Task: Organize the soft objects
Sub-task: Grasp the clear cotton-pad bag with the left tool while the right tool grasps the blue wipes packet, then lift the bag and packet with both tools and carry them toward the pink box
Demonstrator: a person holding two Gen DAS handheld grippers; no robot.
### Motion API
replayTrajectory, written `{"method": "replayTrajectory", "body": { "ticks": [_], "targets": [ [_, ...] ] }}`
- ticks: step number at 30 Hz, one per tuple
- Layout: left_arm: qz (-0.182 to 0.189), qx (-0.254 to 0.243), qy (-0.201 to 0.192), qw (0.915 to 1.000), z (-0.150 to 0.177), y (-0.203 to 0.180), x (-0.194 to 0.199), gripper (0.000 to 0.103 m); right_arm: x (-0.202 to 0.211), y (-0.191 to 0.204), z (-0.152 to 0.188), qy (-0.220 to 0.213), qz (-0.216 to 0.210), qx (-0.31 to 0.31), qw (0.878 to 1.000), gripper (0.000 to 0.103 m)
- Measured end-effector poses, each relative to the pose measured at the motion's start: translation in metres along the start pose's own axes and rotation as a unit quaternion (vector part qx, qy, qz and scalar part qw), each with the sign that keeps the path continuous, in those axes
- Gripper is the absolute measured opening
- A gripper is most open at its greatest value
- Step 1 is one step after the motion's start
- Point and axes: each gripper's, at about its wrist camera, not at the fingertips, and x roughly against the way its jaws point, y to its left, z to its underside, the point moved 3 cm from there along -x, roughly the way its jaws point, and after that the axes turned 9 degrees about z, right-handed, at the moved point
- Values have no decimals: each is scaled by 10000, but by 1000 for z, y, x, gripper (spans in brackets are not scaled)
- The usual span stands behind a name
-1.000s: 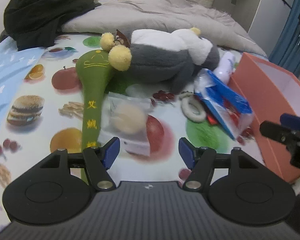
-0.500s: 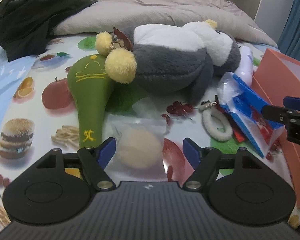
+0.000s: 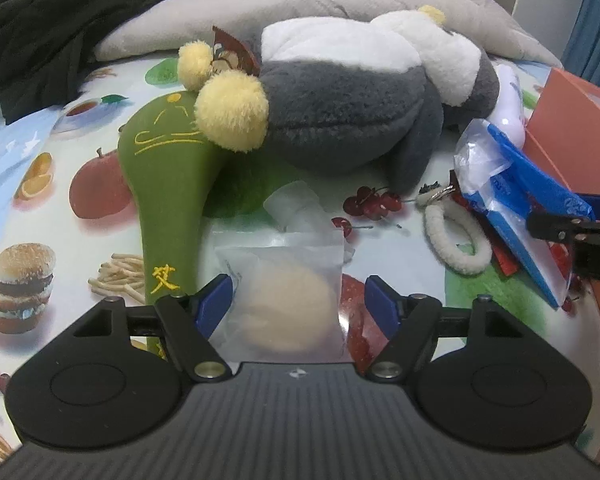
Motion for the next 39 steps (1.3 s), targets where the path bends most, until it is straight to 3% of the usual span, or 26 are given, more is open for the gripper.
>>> {"method": "replayTrajectory", "body": {
  "ticks": [1,5,9,24,39],
  "targets": [
    [-29,-23,5,10000,0,0,0,74,0,-1,0,0,-9,-28,10000,39],
    [-96,-30,54,9999,4,2,-3,62,3,-5,1,-51,-20,-125,9999,19],
    [-97,116,-15,9999,6,7,0,53,10,-3,1,-123,-38,-84,9999,11],
    [107,548,-290,9980,30,-8,51,51,66,-1,12,-415,-50,-137,9990,9],
    [331,871,-281,9953,78,-37,87,51,98,13,67,20,-302,-235,9993,9]
  ]
}}
